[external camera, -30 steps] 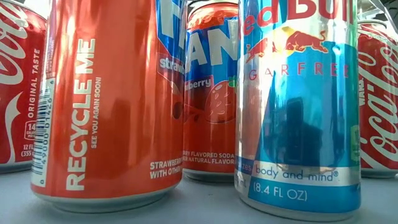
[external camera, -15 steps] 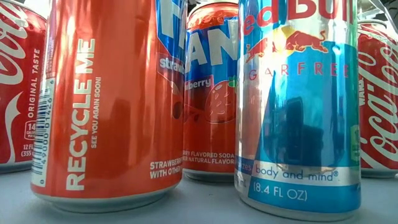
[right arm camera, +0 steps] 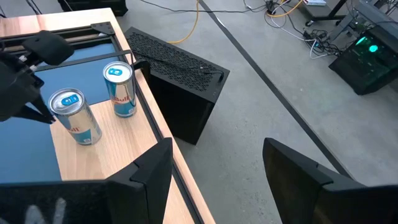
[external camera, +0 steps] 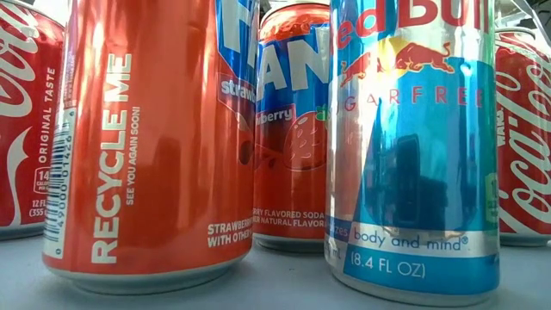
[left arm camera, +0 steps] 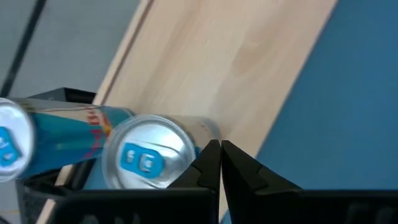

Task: Place canned beverage on shelf
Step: Put the left blue soda can on the shelf aligned with the other blue soda can

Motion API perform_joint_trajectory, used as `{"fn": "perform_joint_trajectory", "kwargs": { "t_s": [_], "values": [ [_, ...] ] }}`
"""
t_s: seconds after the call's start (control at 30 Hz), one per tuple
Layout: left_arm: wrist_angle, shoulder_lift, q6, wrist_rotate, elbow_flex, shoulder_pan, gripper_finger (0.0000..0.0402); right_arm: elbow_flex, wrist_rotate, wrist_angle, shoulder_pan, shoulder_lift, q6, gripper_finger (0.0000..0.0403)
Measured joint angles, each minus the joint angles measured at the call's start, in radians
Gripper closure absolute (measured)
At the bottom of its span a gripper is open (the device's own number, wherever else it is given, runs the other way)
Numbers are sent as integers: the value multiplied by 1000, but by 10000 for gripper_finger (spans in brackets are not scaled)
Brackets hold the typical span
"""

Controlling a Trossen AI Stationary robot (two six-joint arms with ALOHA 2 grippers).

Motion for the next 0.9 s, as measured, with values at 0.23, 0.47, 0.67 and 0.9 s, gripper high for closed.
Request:
{"fn": "perform_joint_trajectory", "kwargs": {
  "t_s": [0.23, 0.47, 0.67, 0.9],
  "values": [
    [-5, 0, -17, -21, 0, 0, 401, 0, 0, 0, 0, 0, 0, 168],
    [-7, 0, -20, -45, 0, 2, 401, 0, 0, -1, 1, 0, 1, 168],
    [-11, 0, -22, -74, 0, 2, 401, 0, 0, -3, 3, 0, 1, 168],
    [-11, 0, -22, -99, 0, 2, 401, 0, 0, -6, 3, 0, 1, 168]
  ]
}}
